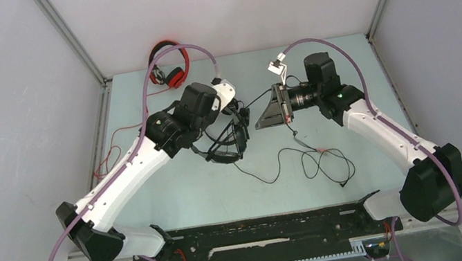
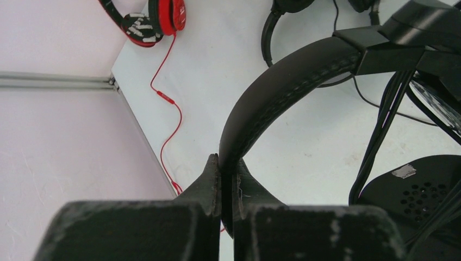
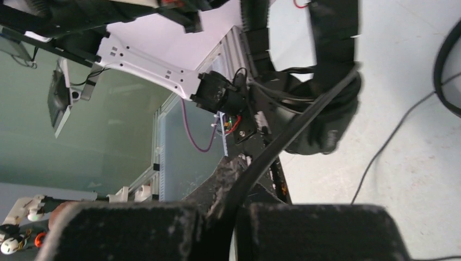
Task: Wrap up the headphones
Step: Wrap the headphones cable around the headphones.
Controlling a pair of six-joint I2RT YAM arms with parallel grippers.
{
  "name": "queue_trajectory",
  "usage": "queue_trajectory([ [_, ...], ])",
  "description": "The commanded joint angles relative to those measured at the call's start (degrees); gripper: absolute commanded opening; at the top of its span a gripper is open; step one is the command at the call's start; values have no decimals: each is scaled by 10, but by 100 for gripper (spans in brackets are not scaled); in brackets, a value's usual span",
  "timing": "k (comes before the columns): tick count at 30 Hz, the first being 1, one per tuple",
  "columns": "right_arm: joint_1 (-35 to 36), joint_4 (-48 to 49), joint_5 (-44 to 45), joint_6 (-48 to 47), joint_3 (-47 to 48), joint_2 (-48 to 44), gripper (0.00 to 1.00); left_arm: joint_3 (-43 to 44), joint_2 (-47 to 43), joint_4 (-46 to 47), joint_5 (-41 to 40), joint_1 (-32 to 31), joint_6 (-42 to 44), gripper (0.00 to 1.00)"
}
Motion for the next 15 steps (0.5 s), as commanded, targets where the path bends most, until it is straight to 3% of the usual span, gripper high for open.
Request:
queue_trajectory([
  [1,32,130,-14,66,35,-4,0,33,0,-21,-77,8,-51,0],
  [9,72,250,-8,143,35,30,5,86,23,-53,-132,29,-198,0],
  [15,86,255,14,148,35,38,9,127,48,-74,-161,42,-280,0],
])
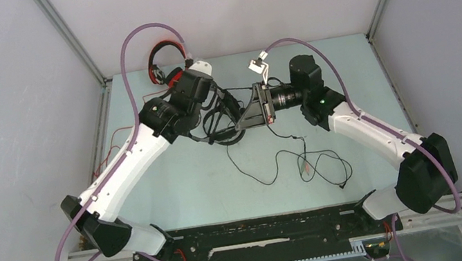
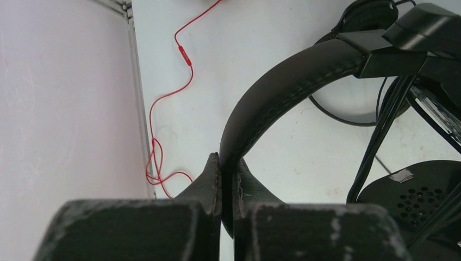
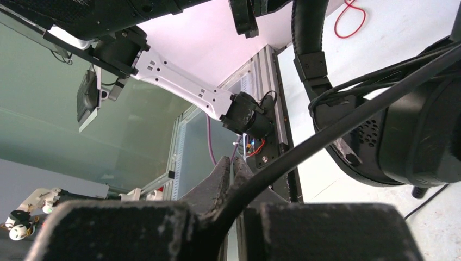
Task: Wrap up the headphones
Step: Wrap the headphones cable around the headphones.
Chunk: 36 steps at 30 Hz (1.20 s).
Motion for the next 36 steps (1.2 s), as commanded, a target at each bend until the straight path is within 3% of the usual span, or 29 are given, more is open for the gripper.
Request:
queue_trajectory([
  [1,14,52,10,11,30,1,10,43,5,-6,-59,11,-92,0],
  [12,54,48,43,13,31,38,12,33,-5,69,-102,22,-151,0],
  [25,58,34,89,-5,31,62,16,-70,-107,221,-109,41,-257,0],
  [30,67,12,111,-63,30,60,16,-85,-132,243,-103,43,-290,0],
  [36,84,-66,163,-214,30,45,16,-84,-156,253,-45,57,-337,0],
])
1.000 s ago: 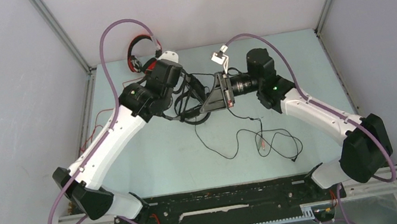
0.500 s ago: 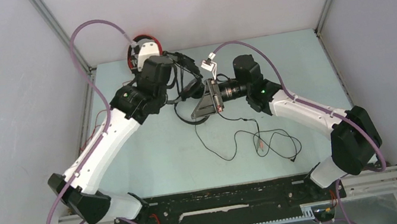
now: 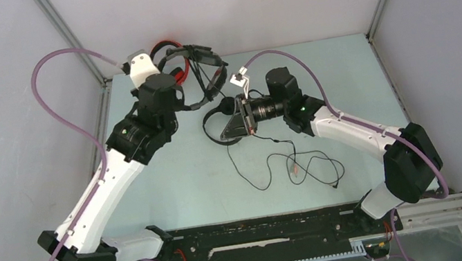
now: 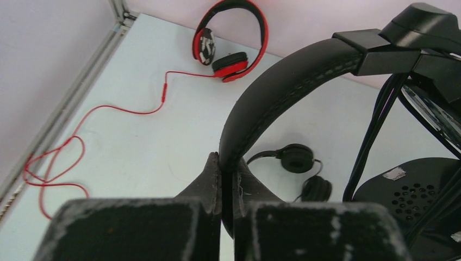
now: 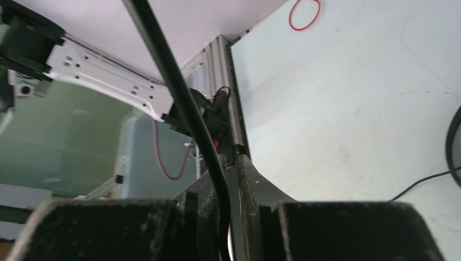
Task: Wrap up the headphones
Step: Wrap the headphones cable around the headphones.
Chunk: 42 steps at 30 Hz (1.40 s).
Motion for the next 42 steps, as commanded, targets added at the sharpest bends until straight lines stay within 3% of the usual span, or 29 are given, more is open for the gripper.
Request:
queue_trajectory([
  [1,12,-63,53,-141,25,-18,16,-3,-35,67,43,12,-76,0],
  [4,16,-100,87,-209,19,-26,16,6,-44,68,83,19,-95,0],
  [9,14,-81,155,-254,-35,-62,16,24,-55,64,137,26,-120,0],
  [18,-19,-24,138,-260,-143,-89,20,52,-50,46,215,41,-152,0],
  [22,-25,36,132,-263,-197,-85,25,57,-46,46,231,43,-158,0],
  [30,-24,176,106,-285,-255,-70,45,62,-42,42,255,45,-159,0],
  [36,-11,282,89,-315,-278,-30,51,70,-40,37,260,47,-154,0],
  [42,6,368,136,-332,-278,-14,58,88,-31,26,260,48,-145,0],
])
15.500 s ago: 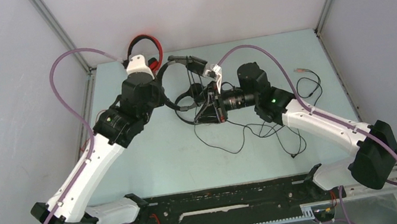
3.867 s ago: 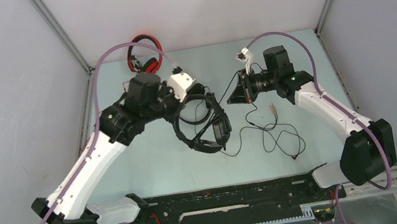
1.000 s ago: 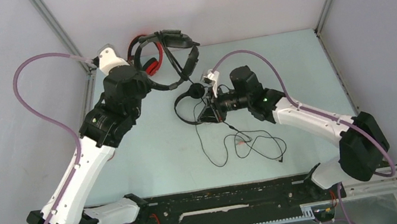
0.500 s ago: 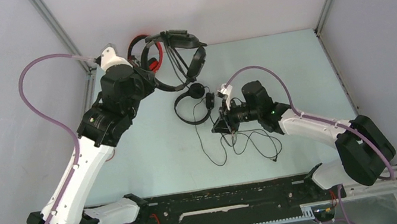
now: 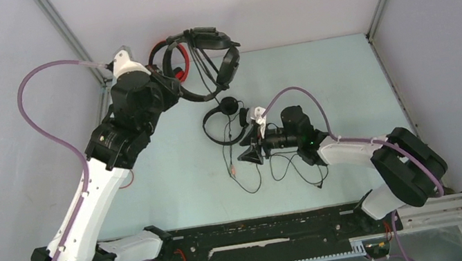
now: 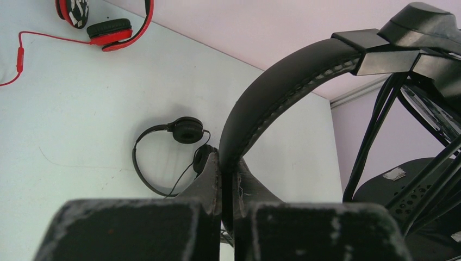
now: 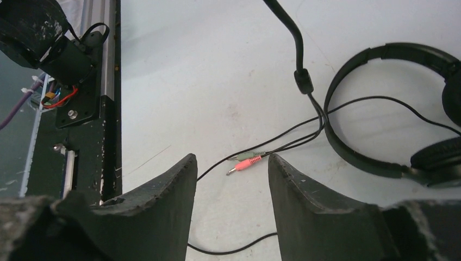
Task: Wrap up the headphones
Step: Wrap the headphones cable around the headphones.
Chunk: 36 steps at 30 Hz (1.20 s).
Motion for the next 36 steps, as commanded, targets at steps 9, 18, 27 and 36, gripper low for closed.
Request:
queue_trajectory([
  [9,14,283,17,-21,13,101,67,97,18,7,21,3,-1,0],
  [18,14,316,27,-24,42,153,67,137,32,-6,31,3,-1,0],
  [27,20,349,67,5,59,205,63,145,36,-13,34,3,-4,0],
  [36,10,386,68,60,-3,179,0,192,45,-28,8,14,29,0],
])
